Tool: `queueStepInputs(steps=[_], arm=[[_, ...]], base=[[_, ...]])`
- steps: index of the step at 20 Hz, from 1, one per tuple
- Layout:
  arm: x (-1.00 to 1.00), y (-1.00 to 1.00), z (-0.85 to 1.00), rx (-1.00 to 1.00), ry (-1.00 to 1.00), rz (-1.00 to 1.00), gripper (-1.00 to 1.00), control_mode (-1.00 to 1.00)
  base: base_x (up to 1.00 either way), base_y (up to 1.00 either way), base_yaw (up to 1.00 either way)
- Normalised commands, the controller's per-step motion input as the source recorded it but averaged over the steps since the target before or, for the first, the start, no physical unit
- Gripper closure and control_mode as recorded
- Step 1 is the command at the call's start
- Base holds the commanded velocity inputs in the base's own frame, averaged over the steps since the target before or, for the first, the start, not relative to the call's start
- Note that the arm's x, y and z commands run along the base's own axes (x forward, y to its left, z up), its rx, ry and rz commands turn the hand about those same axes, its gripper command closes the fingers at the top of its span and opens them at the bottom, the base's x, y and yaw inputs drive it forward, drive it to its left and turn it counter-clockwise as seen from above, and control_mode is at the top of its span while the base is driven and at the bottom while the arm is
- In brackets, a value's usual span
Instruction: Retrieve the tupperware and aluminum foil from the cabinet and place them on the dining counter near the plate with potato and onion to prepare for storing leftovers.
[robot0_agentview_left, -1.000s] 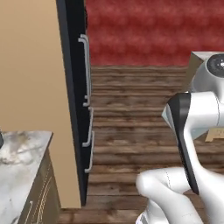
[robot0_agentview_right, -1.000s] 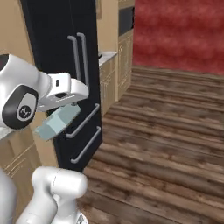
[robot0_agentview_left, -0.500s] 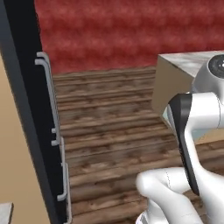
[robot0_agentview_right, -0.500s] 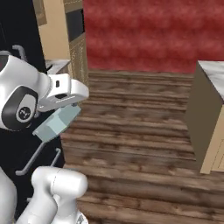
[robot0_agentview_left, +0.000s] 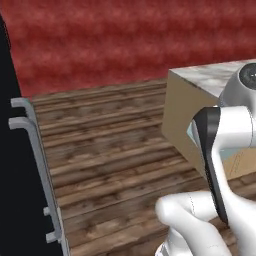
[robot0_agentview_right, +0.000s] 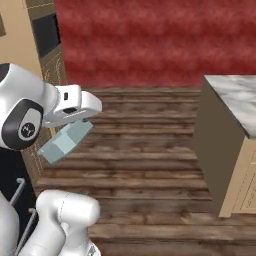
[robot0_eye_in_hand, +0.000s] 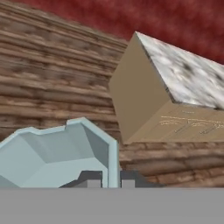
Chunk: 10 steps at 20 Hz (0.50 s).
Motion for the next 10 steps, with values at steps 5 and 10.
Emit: queueStepInputs(steps=[5,10], arm=[[0.0,0.0,0.0,0.0,0.0,0.0,1.0,1.0],[0.0,0.0,0.0,0.0,0.0,0.0,1.0,1.0]], base=[[1.0,0.0,-0.27],[1.0,0.01,-0.24]])
